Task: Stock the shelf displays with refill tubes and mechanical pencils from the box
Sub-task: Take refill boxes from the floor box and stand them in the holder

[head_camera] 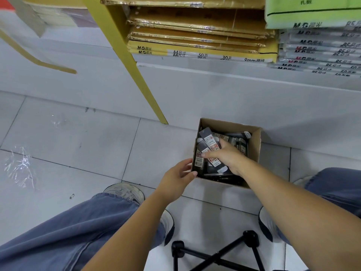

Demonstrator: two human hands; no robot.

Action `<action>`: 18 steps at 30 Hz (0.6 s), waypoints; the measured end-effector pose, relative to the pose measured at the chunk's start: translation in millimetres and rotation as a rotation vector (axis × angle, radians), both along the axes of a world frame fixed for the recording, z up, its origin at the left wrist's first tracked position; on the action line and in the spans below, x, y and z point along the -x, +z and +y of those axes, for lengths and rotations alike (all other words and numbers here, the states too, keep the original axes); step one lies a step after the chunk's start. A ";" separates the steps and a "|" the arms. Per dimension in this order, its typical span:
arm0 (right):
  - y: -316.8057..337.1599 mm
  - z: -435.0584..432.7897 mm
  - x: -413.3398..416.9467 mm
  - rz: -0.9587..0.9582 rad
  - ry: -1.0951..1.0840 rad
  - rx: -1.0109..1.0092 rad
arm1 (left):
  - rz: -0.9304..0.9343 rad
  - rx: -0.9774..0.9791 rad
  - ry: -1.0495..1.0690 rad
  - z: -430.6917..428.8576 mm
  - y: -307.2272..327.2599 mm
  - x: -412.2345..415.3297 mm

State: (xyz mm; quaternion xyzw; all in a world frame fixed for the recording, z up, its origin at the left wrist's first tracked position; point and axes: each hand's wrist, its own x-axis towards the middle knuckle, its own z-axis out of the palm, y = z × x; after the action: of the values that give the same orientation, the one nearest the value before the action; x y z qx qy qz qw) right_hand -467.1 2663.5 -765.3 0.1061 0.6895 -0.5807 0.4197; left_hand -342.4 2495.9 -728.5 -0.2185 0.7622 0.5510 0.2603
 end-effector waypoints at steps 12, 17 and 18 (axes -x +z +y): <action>101.1 27.5 12.9 0.225 -0.025 0.198 | 0.188 -0.090 0.016 14.3 74.5 48.2; 188.1 23.1 0.3 0.309 0.008 0.399 | 0.166 -0.459 -0.005 24.9 143.6 61.5; 206.6 22.1 -3.5 0.355 0.002 0.402 | 0.178 -0.517 -0.013 24.0 159.1 62.2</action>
State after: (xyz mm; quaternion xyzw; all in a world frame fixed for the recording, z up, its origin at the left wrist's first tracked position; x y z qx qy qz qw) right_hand -463.5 2685.6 -558.7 -0.0837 0.6234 -0.7150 0.3053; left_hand -404.6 2519.9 -569.4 -0.0908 0.6177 0.7425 0.2428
